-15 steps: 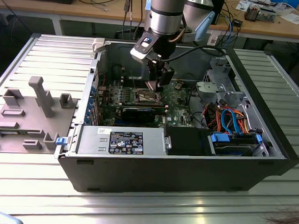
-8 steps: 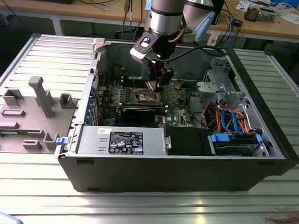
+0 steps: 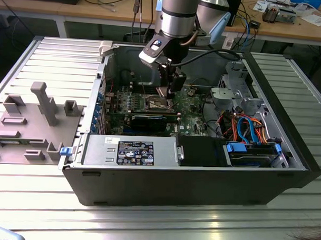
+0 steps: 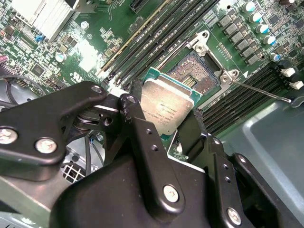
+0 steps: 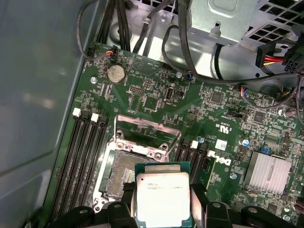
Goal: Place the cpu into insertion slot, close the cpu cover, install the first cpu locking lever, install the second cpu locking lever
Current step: 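Place the cpu into insertion slot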
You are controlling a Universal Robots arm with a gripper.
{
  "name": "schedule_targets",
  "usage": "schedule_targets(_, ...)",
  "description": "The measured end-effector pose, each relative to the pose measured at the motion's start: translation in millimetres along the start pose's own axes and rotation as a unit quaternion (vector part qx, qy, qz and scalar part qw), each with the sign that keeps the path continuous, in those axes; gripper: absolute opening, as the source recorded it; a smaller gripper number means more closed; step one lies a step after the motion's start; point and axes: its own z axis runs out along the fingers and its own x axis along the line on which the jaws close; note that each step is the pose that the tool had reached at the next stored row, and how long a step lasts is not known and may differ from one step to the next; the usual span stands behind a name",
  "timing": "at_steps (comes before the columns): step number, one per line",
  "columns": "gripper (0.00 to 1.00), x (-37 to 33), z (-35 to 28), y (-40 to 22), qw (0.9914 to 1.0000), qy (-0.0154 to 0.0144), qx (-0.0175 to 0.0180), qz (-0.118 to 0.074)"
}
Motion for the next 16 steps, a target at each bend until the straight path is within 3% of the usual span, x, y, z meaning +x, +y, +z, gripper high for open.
schedule_targets(16,0.55,0.0,0.9,0.0,0.99980,0.0004,0.0012,0.020)
